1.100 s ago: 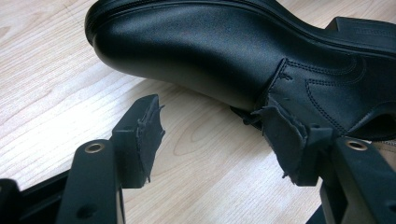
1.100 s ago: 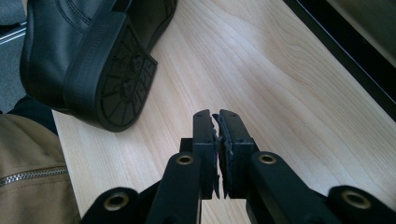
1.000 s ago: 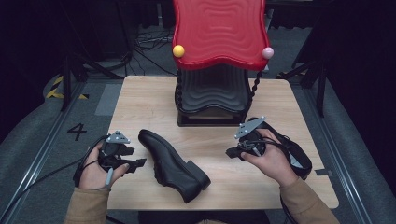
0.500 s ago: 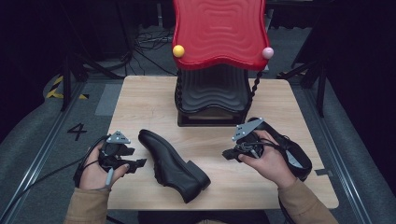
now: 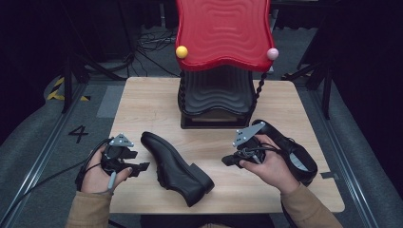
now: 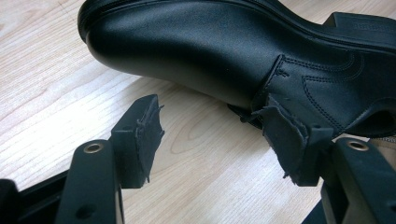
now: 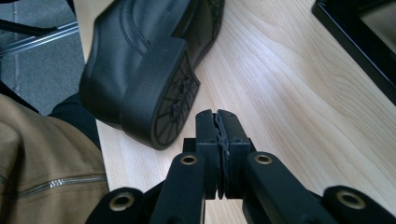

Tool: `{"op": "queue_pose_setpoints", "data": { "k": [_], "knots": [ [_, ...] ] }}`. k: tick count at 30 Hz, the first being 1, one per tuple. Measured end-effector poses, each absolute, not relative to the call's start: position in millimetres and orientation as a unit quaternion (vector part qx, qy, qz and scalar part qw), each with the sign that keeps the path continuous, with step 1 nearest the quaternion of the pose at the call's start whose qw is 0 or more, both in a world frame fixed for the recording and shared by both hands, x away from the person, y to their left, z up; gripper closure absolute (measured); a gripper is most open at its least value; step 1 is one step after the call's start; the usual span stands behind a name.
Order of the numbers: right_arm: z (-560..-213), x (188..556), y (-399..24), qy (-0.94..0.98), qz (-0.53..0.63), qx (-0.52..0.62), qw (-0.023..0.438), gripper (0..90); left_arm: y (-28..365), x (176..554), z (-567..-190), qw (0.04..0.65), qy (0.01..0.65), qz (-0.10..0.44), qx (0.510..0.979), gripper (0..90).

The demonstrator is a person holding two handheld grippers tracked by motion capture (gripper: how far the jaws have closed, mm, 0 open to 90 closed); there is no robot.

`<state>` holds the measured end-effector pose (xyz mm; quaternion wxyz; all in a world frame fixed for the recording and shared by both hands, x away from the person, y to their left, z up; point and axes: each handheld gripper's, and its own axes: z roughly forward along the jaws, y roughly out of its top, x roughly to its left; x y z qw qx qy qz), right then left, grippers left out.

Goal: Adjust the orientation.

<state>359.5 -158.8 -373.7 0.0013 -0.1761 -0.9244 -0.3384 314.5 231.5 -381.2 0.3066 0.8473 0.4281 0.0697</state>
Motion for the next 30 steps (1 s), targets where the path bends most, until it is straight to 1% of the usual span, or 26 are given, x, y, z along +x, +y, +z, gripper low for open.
{"op": "queue_pose_setpoints", "data": {
  "k": [3, 6, 18, 24, 30],
  "knots": [
    [-371.2, 354.5, -153.9, -0.920, -0.356, -0.161, 0.022, 89.8, 230.8, 314.6, -381.4, 0.307, 0.429, 0.066, 0.847, 37.5],
    [-369.5, 351.2, -151.0, -0.920, -0.360, -0.154, 0.029, 90.0, 230.7, 315.0, -381.4, 0.307, 0.428, 0.066, 0.847, 37.5],
    [-375.5, 340.3, -129.6, -0.923, -0.360, -0.126, 0.043, 90.0, 229.3, 315.7, -382.8, 0.303, 0.425, 0.065, 0.851, 37.4],
    [-385.5, 334.7, -114.2, -0.930, -0.346, -0.111, 0.051, 90.0, 229.2, 315.1, -382.8, 0.302, 0.425, 0.065, 0.851, 37.4],
    [-392.7, 333.0, -106.8, -0.934, -0.338, -0.103, 0.049, 90.0, 230.3, 315.4, -383.5, 0.300, 0.427, 0.066, 0.851, 37.1]
  ]
}}
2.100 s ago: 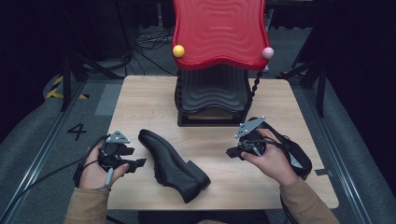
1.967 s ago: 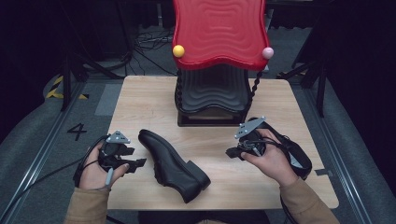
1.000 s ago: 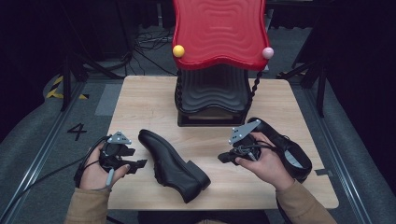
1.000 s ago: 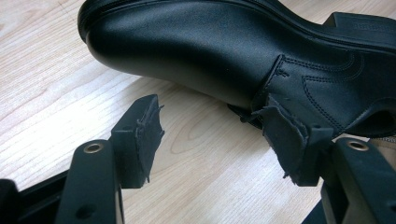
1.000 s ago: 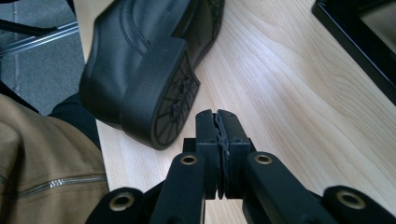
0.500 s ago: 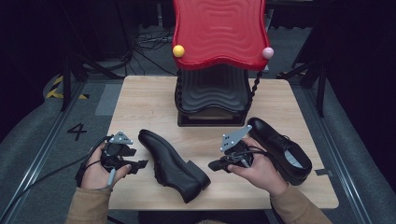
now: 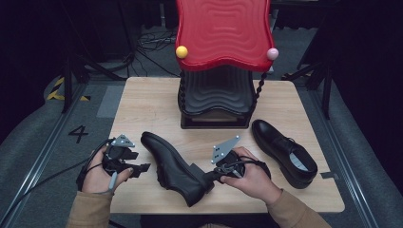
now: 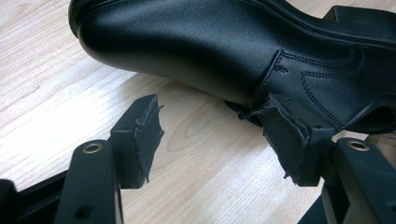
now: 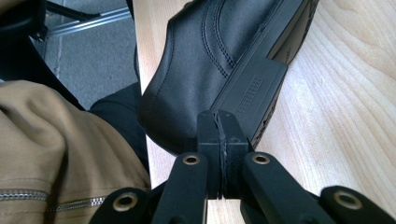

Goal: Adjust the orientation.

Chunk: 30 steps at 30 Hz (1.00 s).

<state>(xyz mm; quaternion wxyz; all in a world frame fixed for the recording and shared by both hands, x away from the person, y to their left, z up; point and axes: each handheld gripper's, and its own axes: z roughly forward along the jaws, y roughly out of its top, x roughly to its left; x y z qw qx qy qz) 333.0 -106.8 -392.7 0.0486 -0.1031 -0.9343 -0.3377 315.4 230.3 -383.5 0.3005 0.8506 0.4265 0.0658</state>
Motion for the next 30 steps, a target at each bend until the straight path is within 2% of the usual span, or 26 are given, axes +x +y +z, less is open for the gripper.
{"op": "queue_pose_setpoints", "data": {
  "k": [16, 26, 30],
  "knots": [
    [-400.5, 337.0, -104.7, -0.937, -0.328, -0.112, 0.052, 90.0, 230.1, 315.4, -384.1, 0.300, 0.427, 0.062, 0.851, 37.0],
    [-399.3, 341.5, -110.1, -0.937, -0.325, -0.124, 0.042, 90.0, 230.0, 315.7, -384.5, 0.300, 0.425, 0.059, 0.852, 36.9],
    [-397.4, 344.9, -115.1, -0.937, -0.318, -0.139, 0.024, 90.0, 230.4, 316.1, -384.6, 0.299, 0.425, 0.060, 0.852, 36.9]
  ]
}}
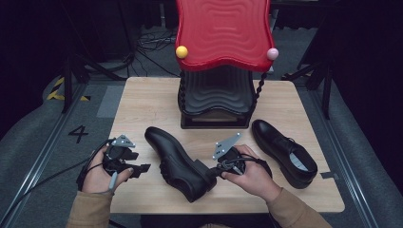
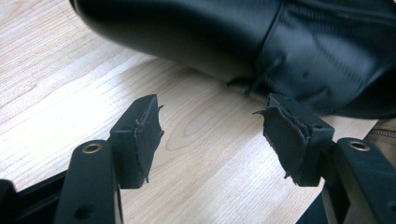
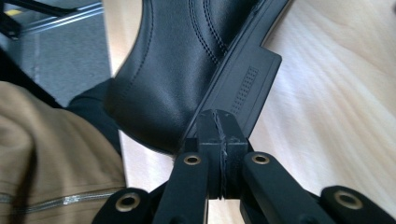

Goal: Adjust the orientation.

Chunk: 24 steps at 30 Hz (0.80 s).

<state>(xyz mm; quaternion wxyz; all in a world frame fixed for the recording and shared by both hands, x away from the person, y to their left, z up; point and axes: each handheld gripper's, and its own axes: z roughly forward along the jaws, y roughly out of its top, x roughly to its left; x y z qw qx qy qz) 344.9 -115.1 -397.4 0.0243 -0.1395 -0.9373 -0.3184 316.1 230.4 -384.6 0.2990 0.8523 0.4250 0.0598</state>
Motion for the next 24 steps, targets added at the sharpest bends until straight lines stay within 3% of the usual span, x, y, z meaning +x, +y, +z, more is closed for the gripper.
{"op": "queue_pose_setpoints", "data": {
  "k": [14, 18, 24],
  "knots": [
    [-421.8, 374.5, -136.5, -0.942, -0.261, -0.209, -0.033, 90.0, 228.4, 317.4, -386.4, 0.294, 0.425, 0.056, 0.854, 36.4],
    [-432.5, 383.8, -141.9, -0.937, -0.266, -0.224, -0.013, 90.0, 229.1, 317.4, -386.1, 0.295, 0.424, 0.058, 0.854, 36.4],
    [-424.5, 382.0, -143.5, -0.935, -0.273, -0.225, -0.023, 89.1, 229.4, 317.1, -385.9, 0.295, 0.424, 0.059, 0.854, 36.3]
  ]
}}
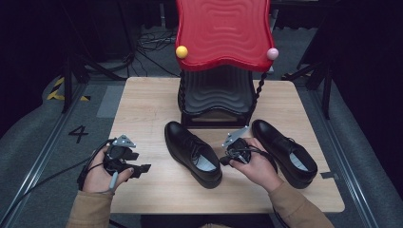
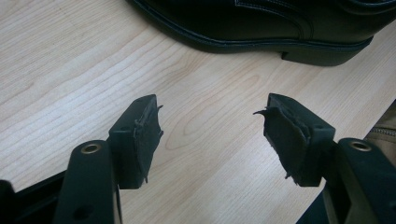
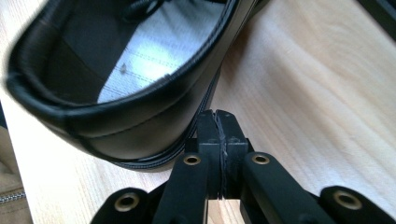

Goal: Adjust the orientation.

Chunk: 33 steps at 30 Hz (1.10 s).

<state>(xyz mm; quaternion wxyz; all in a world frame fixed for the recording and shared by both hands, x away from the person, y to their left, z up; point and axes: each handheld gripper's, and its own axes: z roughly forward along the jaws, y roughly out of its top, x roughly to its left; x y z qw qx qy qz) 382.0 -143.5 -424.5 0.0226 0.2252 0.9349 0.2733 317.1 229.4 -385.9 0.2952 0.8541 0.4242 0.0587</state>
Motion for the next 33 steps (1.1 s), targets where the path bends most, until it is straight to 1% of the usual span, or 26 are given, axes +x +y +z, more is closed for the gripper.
{"op": "queue_pose_setpoints", "data": {
  "k": [3, 4, 9, 12, 13, 14, 17, 19, 22, 27, 28, 30, 33],
  "knots": [
    [-413.2, 378.6, -145.9, 0.930, 0.290, 0.226, 0.023, 82.0, 229.4, 316.9, -386.0, 0.295, 0.425, 0.058, 0.854, 36.4],
    [-413.2, 378.6, -145.9, 0.930, 0.290, 0.226, 0.023, 82.0, 229.4, 316.9, -386.0, 0.295, 0.425, 0.058, 0.854, 36.3],
    [-382.5, 365.4, -150.4, 0.919, 0.331, 0.215, 0.018, 74.7, 230.1, 316.3, -386.6, 0.294, 0.427, 0.056, 0.853, 36.4],
    [-369.4, 352.7, -145.2, 0.917, 0.352, 0.186, 0.010, 70.8, 229.1, 316.0, -387.3, 0.294, 0.428, 0.054, 0.853, 36.4],
    [-369.4, 352.7, -145.2, 0.917, 0.352, 0.186, 0.010, 70.8, 229.1, 316.0, -387.3, 0.294, 0.428, 0.054, 0.853, 36.4],
    [-366.2, 345.1, -137.6, 0.919, 0.355, 0.169, 0.004, 69.3, 229.4, 315.9, -388.0, 0.294, 0.429, 0.053, 0.853, 36.3],
    [-368.5, 341.8, -130.4, 0.924, 0.349, 0.156, -0.001, 68.1, 231.1, 316.1, -389.2, 0.295, 0.429, 0.053, 0.852, 36.4],
    [-376.8, 340.8, -120.8, 0.929, 0.338, 0.147, -0.011, 67.1, 233.2, 315.3, -390.1, 0.295, 0.432, 0.051, 0.851, 36.4],
    [-391.2, 342.8, -108.6, 0.936, 0.323, 0.141, -0.014, 65.6, 235.3, 312.5, -390.3, 0.295, 0.436, 0.050, 0.849, 36.4],
    [-405.6, 346.4, -95.2, 0.944, 0.304, 0.130, -0.018, 65.7, 240.3, 308.3, -391.3, 0.293, 0.443, 0.052, 0.846, 36.4],
    [-411.9, 348.2, -90.8, 0.948, 0.290, 0.126, -0.025, 65.7, 240.3, 308.3, -391.3, 0.293, 0.443, 0.052, 0.846, 36.4],
    [-416.5, 349.2, -87.9, 0.950, 0.286, 0.122, -0.023, 67.4, 242.7, 305.7, -390.9, 0.294, 0.446, 0.053, 0.844, 36.4],
    [-420.7, 350.6, -82.9, 0.956, 0.270, 0.116, -0.019, 73.7, 244.8, 303.1, -391.1, 0.294, 0.448, 0.054, 0.842, 36.4]
  ]
}}
